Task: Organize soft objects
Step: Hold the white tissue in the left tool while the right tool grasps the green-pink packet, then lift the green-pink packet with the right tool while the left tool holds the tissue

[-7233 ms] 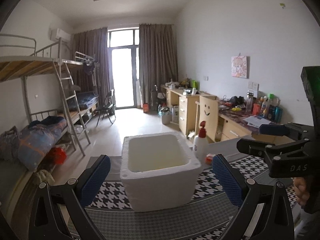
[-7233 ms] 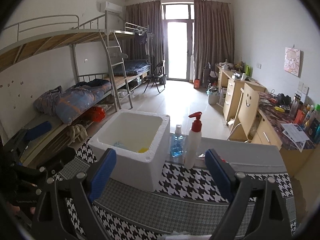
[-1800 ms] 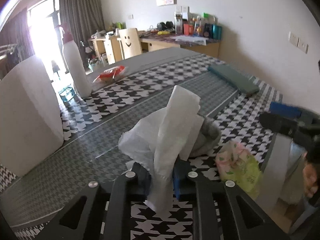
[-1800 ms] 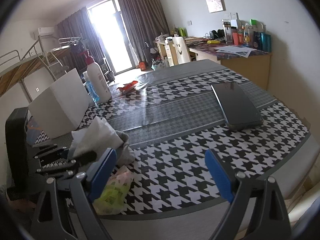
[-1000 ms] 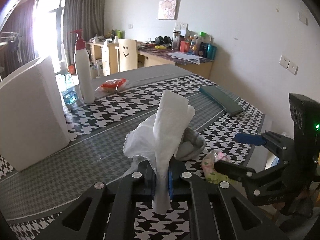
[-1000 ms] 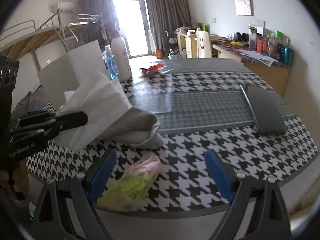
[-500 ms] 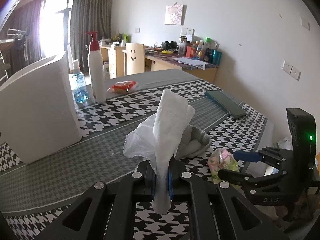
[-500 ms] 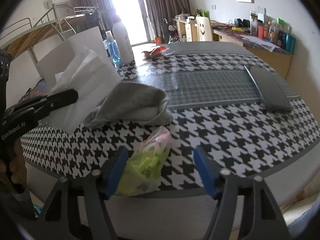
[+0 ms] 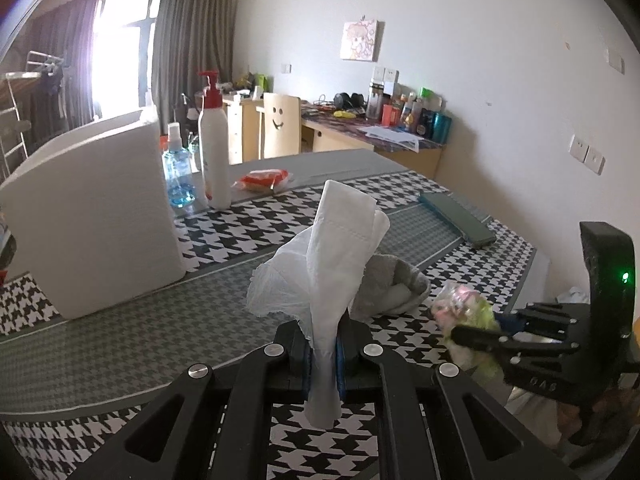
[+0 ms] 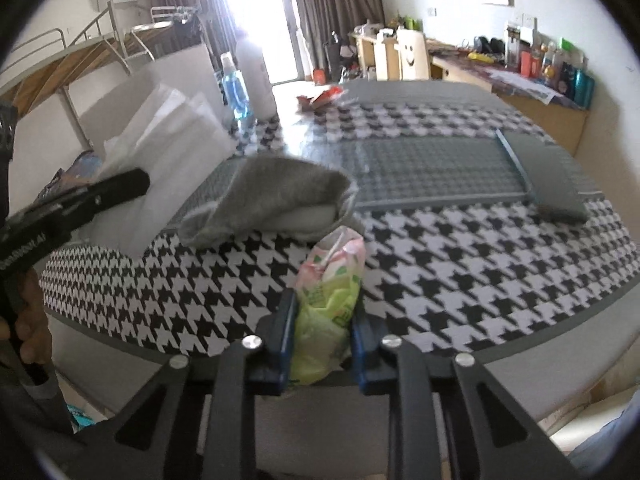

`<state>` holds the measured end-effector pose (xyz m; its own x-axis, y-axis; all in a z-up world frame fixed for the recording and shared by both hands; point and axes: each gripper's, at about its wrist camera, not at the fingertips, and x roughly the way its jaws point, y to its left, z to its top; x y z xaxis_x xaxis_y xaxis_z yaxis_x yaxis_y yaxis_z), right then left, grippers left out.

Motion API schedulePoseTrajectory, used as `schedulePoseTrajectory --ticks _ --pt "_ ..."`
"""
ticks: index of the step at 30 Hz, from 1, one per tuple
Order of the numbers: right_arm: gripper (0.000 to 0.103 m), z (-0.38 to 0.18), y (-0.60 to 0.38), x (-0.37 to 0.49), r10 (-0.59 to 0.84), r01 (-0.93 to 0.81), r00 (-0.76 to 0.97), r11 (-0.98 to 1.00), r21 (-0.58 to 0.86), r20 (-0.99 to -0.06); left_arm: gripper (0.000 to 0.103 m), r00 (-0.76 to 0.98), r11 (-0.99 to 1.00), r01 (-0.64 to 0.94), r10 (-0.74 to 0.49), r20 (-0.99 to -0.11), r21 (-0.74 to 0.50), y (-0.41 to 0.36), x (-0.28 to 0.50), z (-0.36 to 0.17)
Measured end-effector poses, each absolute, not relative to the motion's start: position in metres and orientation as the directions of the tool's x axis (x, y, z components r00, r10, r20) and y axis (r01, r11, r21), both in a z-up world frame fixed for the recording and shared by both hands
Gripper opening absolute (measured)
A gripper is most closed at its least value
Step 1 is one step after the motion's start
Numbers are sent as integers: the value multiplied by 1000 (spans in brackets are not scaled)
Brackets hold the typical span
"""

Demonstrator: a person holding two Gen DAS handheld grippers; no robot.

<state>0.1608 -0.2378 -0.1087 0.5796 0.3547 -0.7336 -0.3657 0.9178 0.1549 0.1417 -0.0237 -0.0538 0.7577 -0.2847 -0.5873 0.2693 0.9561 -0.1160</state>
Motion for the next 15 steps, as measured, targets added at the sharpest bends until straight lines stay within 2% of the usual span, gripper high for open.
schedulePoseTrajectory --ticks 15 --pt "28 -77 -238 152 377 -378 643 913 152 -666 9 789 963 251 -263 -555 -99 -19 129 -41"
